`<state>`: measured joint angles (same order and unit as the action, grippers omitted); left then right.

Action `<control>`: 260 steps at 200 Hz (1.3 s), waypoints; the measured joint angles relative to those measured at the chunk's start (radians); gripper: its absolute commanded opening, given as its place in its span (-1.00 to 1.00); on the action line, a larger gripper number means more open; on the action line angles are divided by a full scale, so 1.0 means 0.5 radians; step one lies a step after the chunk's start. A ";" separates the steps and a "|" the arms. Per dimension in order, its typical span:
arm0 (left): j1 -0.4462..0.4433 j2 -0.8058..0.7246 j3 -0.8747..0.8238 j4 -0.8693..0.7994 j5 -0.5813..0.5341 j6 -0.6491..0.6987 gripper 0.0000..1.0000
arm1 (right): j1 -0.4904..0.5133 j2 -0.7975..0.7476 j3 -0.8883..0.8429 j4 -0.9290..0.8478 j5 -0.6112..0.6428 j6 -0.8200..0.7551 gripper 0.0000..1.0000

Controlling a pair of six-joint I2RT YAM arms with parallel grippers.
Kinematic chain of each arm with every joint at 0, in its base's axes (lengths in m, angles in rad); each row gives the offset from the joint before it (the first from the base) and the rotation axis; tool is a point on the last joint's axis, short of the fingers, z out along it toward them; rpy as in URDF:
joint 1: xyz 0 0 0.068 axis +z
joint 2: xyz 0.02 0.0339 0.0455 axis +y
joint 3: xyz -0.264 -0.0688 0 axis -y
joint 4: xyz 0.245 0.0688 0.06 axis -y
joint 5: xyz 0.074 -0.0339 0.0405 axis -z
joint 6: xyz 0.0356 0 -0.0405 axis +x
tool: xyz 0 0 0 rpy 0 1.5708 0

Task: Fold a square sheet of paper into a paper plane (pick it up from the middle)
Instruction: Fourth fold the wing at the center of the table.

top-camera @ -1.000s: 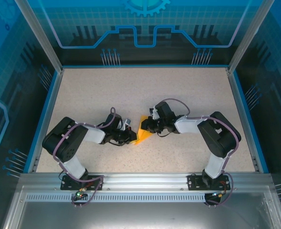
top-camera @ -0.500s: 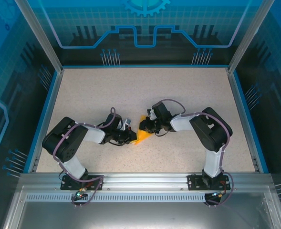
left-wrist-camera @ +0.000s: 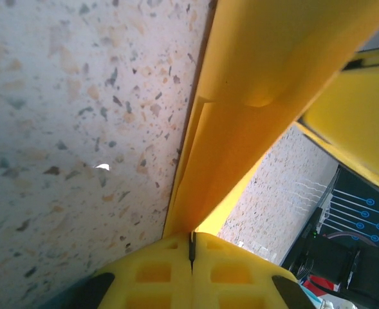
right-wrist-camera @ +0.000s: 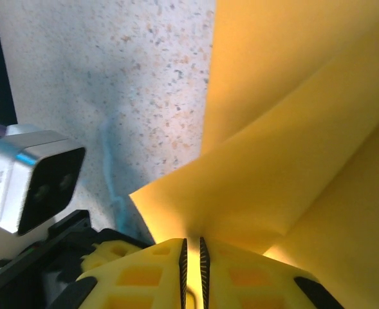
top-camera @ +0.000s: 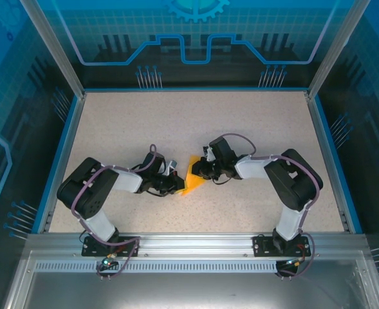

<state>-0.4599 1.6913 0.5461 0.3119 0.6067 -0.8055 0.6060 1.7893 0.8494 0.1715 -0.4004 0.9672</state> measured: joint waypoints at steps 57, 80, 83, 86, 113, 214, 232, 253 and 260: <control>0.000 0.006 0.031 -0.060 0.005 0.000 -0.97 | 0.059 -0.020 0.047 -0.014 -0.005 0.000 -0.66; 0.000 0.008 0.039 -0.076 0.007 0.003 -0.97 | 0.083 0.034 0.095 0.023 -0.009 0.007 -0.65; 0.000 0.008 0.040 -0.079 0.008 0.005 -0.97 | 0.083 0.042 0.095 0.030 -0.009 0.009 -0.65; 0.000 0.008 0.041 -0.082 0.008 0.005 -0.97 | 0.083 0.050 0.095 0.035 -0.008 0.010 -0.65; 0.000 0.008 0.044 -0.089 0.008 0.008 -0.97 | 0.082 0.130 0.101 0.021 0.000 0.018 -0.66; 0.009 0.015 0.062 -0.121 0.038 0.069 -0.72 | 0.079 0.200 0.123 -0.050 0.050 0.018 -0.71; 0.009 -0.010 0.064 -0.137 0.041 0.095 -0.62 | 0.079 0.201 0.123 -0.051 0.050 0.018 -0.72; 0.011 -0.075 0.053 -0.211 0.011 0.103 -0.57 | 0.079 0.204 0.123 -0.050 0.046 0.017 -0.72; 0.011 -0.101 0.044 -0.238 0.000 0.106 -0.57 | 0.079 0.204 0.123 -0.049 0.044 0.017 -0.72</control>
<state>-0.4541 1.6405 0.5682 0.1928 0.6067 -0.7525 0.6453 1.8912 0.9108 0.1471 -0.3782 0.9756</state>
